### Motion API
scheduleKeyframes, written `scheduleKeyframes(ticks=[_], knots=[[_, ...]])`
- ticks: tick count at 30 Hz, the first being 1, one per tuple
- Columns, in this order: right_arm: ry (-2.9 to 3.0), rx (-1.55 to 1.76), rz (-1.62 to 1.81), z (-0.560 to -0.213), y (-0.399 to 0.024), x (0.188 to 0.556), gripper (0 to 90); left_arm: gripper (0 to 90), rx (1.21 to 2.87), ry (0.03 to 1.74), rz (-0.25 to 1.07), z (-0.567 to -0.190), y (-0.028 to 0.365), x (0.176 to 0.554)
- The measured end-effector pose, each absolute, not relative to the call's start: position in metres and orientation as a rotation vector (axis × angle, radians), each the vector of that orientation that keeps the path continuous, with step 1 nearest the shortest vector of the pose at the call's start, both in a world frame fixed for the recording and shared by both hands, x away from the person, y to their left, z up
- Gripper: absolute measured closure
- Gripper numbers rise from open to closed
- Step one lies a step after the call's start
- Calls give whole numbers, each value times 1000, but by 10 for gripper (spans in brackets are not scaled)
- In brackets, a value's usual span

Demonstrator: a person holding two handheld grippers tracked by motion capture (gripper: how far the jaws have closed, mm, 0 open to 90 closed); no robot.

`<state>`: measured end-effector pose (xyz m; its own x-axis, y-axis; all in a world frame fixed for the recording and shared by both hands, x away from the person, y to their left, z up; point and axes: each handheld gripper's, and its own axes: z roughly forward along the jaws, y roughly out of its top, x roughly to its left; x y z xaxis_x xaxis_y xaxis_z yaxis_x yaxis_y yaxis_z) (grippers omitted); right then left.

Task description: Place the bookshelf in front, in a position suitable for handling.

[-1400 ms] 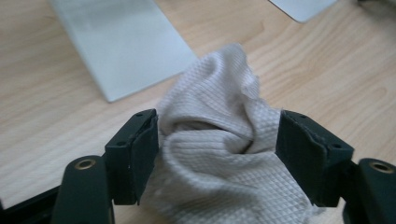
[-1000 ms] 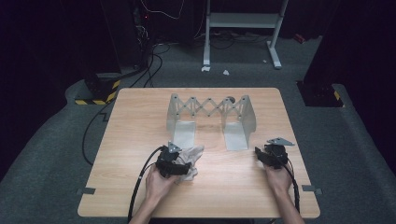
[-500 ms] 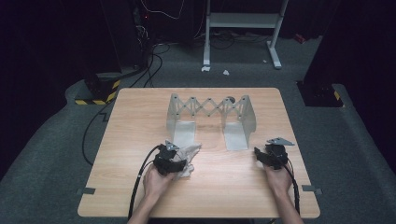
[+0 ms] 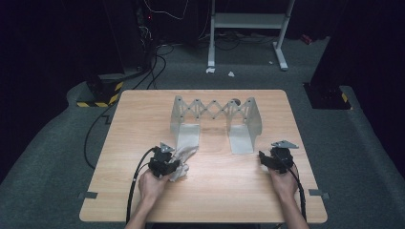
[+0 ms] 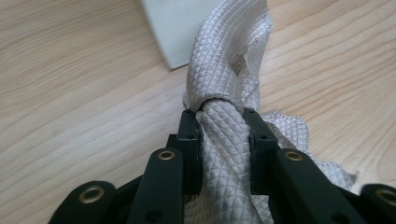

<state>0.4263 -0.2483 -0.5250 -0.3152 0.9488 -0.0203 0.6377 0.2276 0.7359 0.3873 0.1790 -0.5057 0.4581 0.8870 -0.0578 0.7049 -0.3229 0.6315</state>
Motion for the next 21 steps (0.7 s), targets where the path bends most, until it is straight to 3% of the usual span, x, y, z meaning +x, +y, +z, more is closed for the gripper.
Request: scheduleKeyframes(ticks=[21], knots=[[2039, 1451, 876, -525, -248, 426, 377, 728, 2045, 1476, 435, -490, 232, 404]])
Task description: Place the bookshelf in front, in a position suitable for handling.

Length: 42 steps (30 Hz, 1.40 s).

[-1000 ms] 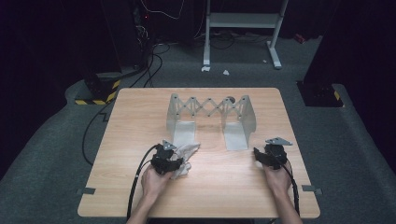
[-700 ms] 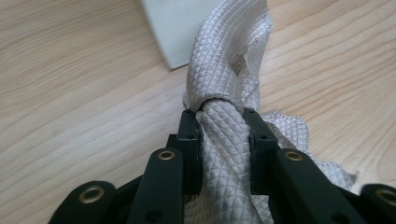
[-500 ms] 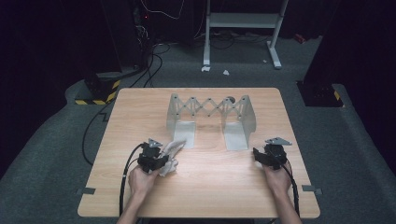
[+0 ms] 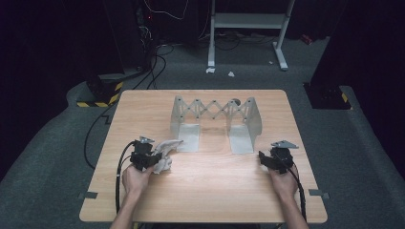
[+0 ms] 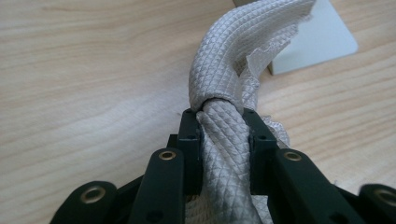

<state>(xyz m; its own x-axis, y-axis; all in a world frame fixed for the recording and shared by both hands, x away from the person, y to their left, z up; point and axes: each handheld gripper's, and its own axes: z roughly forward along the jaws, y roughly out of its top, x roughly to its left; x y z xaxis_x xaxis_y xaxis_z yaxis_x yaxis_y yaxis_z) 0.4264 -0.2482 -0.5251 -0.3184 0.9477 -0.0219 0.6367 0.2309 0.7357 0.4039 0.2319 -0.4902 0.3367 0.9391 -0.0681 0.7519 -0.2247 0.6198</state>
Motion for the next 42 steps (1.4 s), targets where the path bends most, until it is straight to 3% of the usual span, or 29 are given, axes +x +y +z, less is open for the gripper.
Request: scheduleKeyframes(ticks=[12, 31, 42], knots=[[2042, 1447, 878, -525, -248, 426, 368, 727, 2061, 1515, 452, -488, 231, 433], [2053, 1439, 878, -525, -248, 426, 353, 727, 1969, 1463, 301, -494, 213, 442], [2055, 1438, 878, -525, -248, 426, 353, 726, 1963, 1390, 383, -464, 209, 438]])
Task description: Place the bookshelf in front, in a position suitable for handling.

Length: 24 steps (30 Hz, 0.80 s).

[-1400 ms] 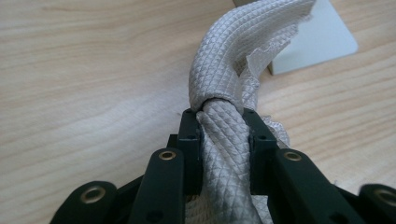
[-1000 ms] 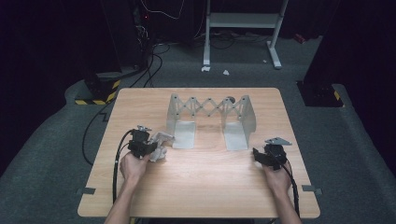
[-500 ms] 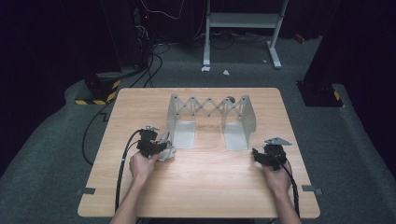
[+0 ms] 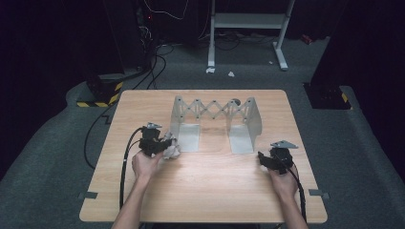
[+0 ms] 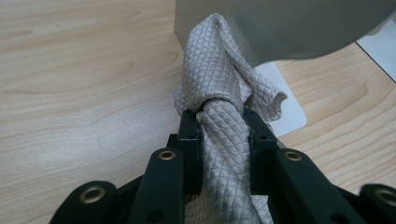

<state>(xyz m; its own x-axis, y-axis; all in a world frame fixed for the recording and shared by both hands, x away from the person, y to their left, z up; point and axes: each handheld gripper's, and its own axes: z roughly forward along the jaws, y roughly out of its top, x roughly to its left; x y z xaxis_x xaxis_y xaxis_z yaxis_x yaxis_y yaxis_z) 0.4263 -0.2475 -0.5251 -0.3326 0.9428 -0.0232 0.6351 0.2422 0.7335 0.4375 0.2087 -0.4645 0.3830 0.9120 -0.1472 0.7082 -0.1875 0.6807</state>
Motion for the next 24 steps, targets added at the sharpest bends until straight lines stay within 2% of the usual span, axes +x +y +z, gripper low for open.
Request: scheduleKeyframes(ticks=[9, 24], knots=[[2056, 1437, 878, -525, -247, 426, 351, 725, 1930, 1331, 436, -437, 213, 432], [2056, 1438, 879, -525, -247, 426, 351, 724, 1886, 1259, 449, -401, 219, 423]])
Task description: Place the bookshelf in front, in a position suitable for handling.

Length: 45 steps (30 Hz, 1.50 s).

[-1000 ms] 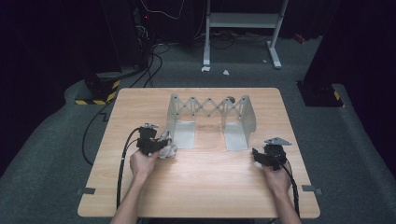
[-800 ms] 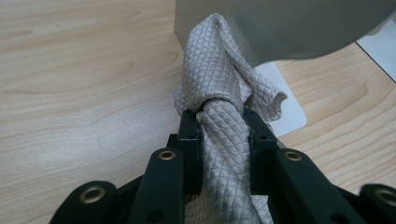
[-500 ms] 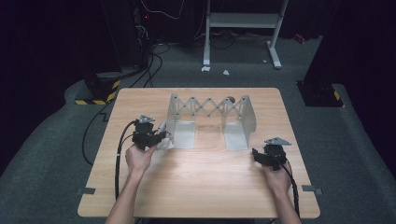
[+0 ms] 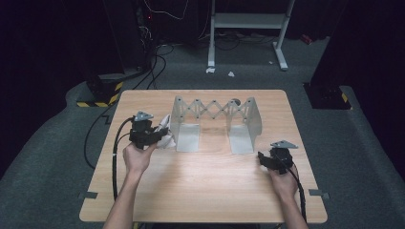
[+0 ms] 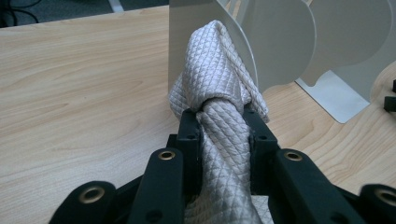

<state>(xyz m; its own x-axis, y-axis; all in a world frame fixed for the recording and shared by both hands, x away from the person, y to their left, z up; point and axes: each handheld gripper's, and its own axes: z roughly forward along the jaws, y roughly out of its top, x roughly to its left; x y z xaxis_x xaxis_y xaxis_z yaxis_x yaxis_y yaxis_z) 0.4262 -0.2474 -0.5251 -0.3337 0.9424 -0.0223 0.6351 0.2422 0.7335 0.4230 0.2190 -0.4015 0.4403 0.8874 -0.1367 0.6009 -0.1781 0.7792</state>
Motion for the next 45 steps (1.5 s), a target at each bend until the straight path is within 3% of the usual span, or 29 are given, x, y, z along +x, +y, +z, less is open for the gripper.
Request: scheduleKeyframes(ticks=[13, 45], knots=[[2056, 1438, 879, -525, -247, 426, 351, 724, 1883, 1249, 447, -392, 219, 426], [2057, 1437, 879, -525, -247, 426, 351, 722, 2099, 1339, 330, -482, 200, 449]])
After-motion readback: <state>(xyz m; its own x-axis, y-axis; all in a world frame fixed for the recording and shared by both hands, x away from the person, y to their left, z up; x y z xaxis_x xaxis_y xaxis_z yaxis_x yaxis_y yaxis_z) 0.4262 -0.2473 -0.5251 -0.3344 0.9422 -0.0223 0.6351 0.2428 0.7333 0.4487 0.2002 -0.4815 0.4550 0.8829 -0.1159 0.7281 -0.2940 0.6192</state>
